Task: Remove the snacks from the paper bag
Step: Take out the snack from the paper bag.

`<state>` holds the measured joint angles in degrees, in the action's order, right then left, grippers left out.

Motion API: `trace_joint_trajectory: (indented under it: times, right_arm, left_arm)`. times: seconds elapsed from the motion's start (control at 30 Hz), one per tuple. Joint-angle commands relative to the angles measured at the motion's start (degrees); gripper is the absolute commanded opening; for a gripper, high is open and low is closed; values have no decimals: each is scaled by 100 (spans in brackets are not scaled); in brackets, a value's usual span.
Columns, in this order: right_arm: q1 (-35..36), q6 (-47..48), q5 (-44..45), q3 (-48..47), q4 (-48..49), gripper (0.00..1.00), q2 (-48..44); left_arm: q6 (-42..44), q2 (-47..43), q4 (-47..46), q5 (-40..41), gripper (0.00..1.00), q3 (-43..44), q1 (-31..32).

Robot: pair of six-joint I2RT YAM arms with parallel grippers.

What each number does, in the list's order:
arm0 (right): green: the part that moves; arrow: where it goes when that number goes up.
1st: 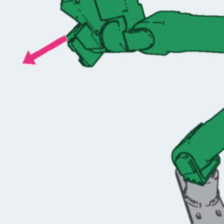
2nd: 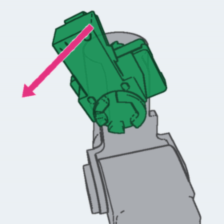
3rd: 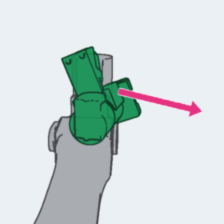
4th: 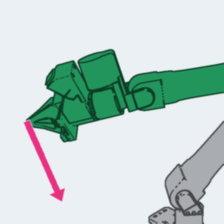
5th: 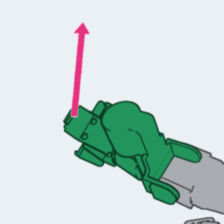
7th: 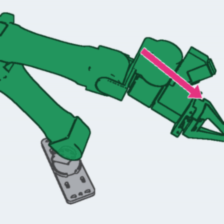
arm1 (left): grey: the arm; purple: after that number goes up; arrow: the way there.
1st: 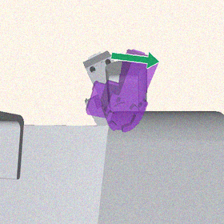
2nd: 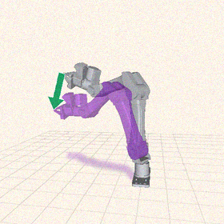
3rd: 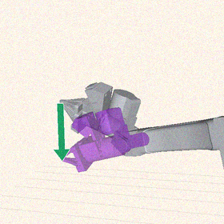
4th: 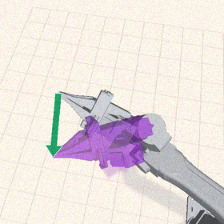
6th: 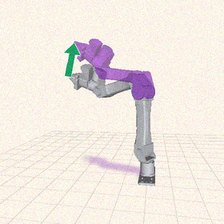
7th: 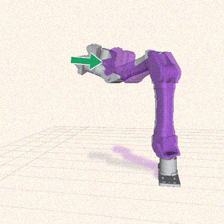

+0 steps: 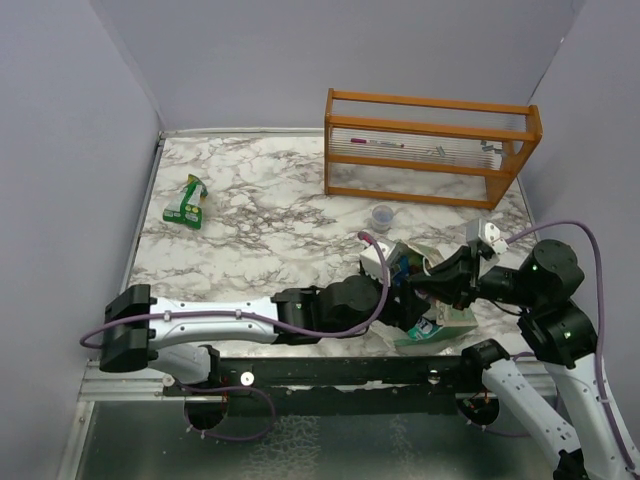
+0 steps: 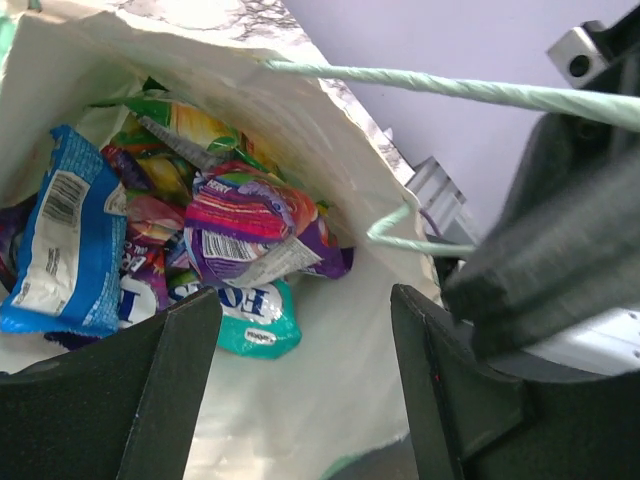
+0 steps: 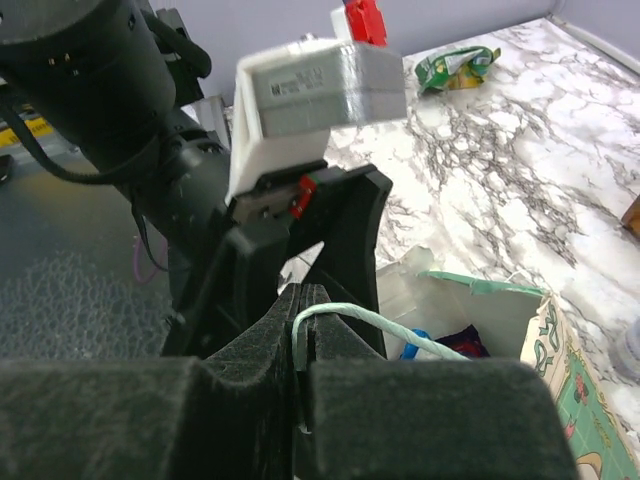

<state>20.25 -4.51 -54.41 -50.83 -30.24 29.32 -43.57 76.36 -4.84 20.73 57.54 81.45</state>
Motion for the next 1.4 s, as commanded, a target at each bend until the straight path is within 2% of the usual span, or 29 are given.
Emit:
trace_joint_trajectory:
  times: [0.0,0.07,0.17,0.3,0.37,0.43,0.53,0.63,0.77,0.87,1.13,1.37]
  right_arm:
    - [5,126,145,32,22,2,-122]
    - [5,126,127,66,67,2,-144]
    - [4,167,162,90,36,2,-187]
    - [11,203,246,165,12,2,-304]
    - [9,213,254,186,26,2,-327]
    - [10,222,277,180,23,2,-335]
    - [29,232,307,210,37,2,-385]
    - [39,199,326,259,115,2,-404]
    - [40,204,338,195,89,2,-461]
    - [40,197,353,57,13,2,-489]
    - [40,202,237,25,26,2,-536]
    - [40,188,214,79,48,2,-584]
  left_arm:
    - [234,388,-325,503,74,255,7]
    - [470,479,-779,446,76,153,-12]
    - [670,726,-971,220,77,168,-127]
    - [931,936,-1147,164,74,198,-194]
    - [881,1041,-965,247,63,287,-251]
    - [820,981,-1056,330,58,142,-254]
    - [737,724,-1682,191,60,-392,-260]
    - [745,735,-1604,166,61,-428,-267]
    - [669,833,-1875,96,55,-554,-266]
    - [712,842,-2330,15,59,-771,-274]
    - [1034,1315,-2397,-254,77,-381,-279]
    - [1153,1615,-2391,-218,83,-81,-285]
